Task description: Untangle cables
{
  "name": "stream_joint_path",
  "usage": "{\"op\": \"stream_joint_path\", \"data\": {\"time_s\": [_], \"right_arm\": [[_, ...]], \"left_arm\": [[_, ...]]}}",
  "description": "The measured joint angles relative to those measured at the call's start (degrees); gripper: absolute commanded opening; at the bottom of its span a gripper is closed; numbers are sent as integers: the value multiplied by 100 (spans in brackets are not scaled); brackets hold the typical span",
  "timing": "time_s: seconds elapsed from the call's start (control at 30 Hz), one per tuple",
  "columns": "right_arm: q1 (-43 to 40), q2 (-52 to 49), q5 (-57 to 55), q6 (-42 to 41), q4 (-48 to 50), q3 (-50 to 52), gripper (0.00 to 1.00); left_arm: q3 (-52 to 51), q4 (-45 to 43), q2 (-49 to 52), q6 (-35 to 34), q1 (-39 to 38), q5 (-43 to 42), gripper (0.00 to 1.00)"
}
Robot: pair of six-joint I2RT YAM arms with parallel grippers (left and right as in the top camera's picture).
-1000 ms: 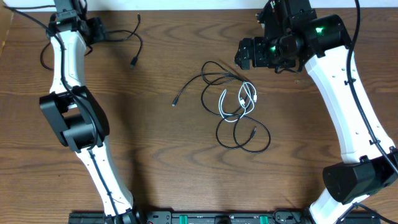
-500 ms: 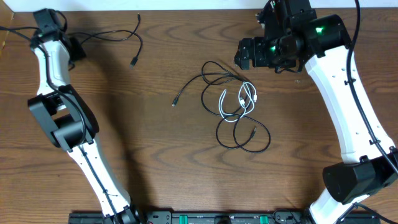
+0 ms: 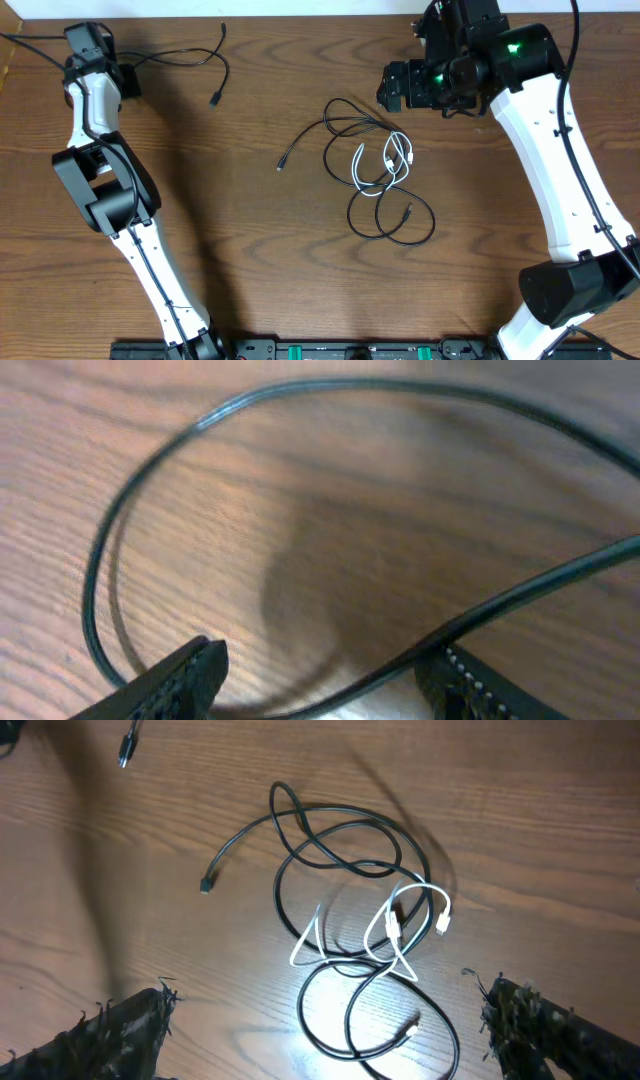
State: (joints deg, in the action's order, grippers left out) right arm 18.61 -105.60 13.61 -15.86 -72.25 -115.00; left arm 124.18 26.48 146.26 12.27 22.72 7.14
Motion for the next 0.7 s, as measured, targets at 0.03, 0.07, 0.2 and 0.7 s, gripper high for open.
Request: {"op": "stream_joint_path", "data": {"time_s": [0.03,0.07,0.2,0.7], "right_arm": [[0,0,0,2,-9,0,98],[0,0,-2,2,-13,0,98],[0,0,-2,0,-15,2,97],[0,0,-2,-2,-358,4,92]], "left_arm": [[0,-66,26,9,15,4,65],[0,-111,63,17,39,2,65],[26,-225,208,11,138,-39,59],[28,-1784,348,136,428,-76,46]]}}
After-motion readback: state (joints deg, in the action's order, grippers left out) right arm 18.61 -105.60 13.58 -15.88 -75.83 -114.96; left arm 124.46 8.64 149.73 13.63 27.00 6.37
